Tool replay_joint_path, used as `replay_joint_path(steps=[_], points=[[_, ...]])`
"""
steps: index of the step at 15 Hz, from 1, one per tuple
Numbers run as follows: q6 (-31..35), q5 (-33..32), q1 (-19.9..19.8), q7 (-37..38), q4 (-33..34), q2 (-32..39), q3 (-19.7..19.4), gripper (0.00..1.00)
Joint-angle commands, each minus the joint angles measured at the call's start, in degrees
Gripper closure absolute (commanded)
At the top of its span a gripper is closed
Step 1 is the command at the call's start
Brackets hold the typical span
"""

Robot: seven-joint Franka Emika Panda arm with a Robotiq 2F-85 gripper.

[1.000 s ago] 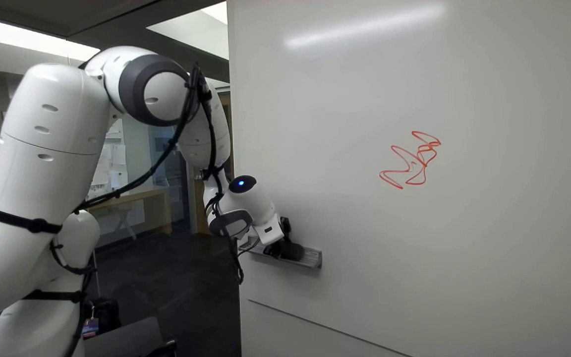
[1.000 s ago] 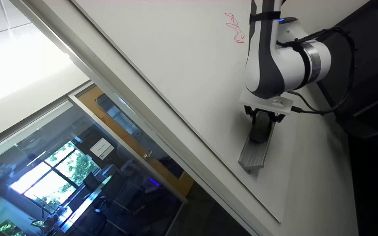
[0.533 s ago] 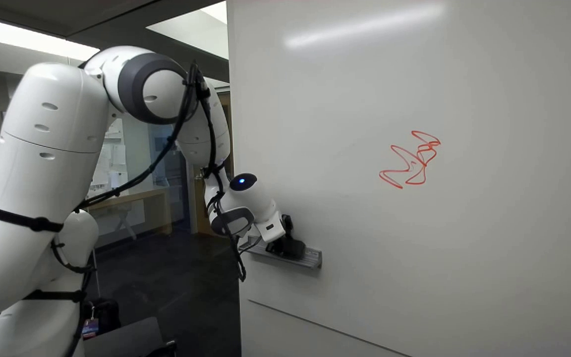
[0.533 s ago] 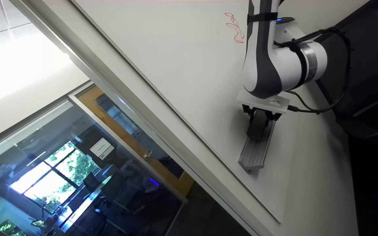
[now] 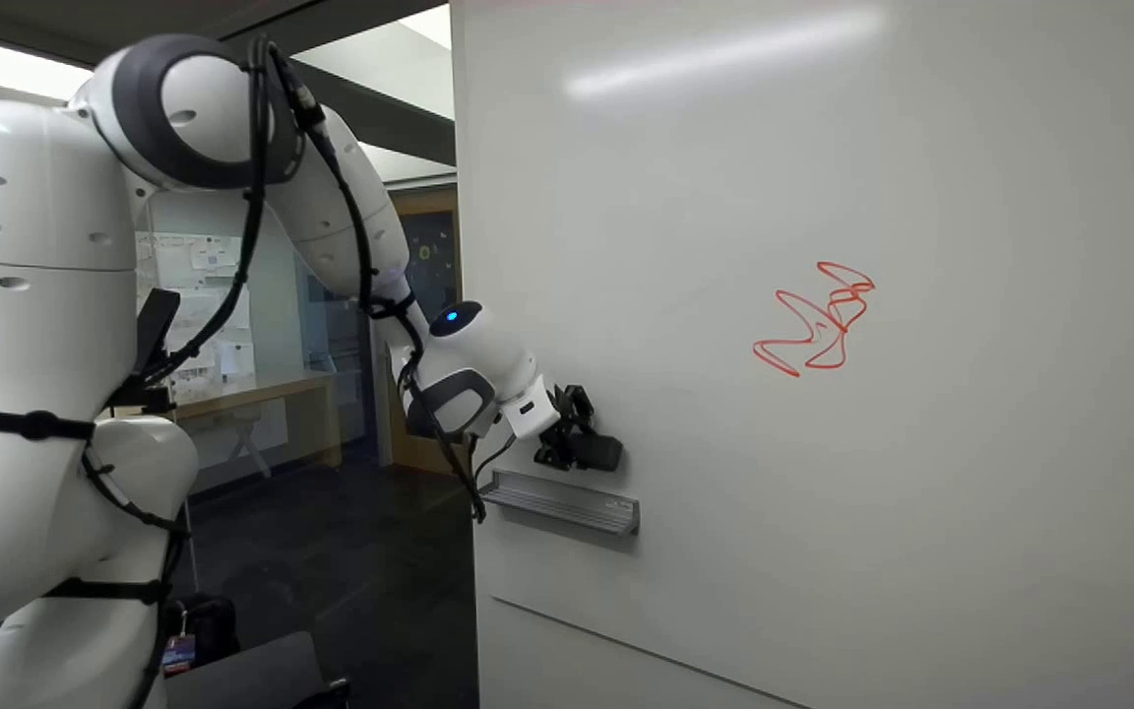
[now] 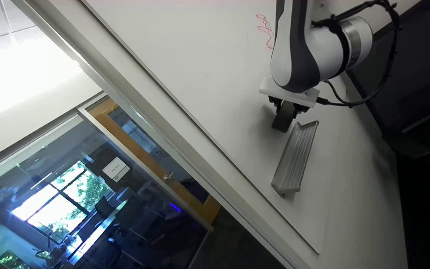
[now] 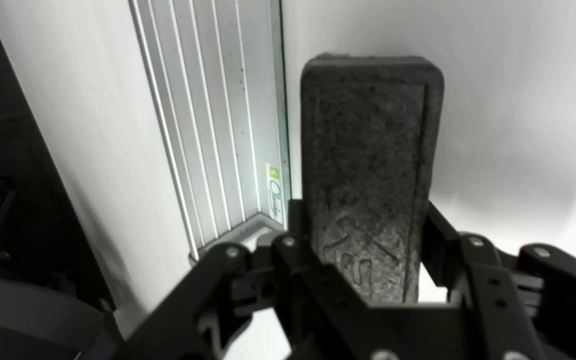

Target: Remove the black eraser from the whiteboard tray and wipe the board with the eraser, put the eraser back on the tray

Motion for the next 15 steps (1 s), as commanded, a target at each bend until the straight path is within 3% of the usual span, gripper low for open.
replay_joint_path(steps=[1, 4, 8, 11, 13, 14, 15], points=[[0.02, 1.85, -2.73, 9.55, -4.65, 11.46, 1.55, 0.7], [0.02, 1.73, -2.51, 18.44, -5.82, 17.71, -0.59, 0.7], [0.02, 1.91, 0.36, 28.95, -7.71, 24.81, -6.39, 0.7], [0.02, -0.98, 3.37, 31.14, -8.58, 27.9, -12.66, 0.7], [0.01, -5.44, 7.65, 29.89, -8.49, 28.23, -19.32, 0.7], [0.01, -11.12, 3.46, 33.16, -7.16, 27.54, -16.61, 0.7], [0.0, -17.37, 3.73, 35.42, -5.8, 26.64, -17.86, 0.7]])
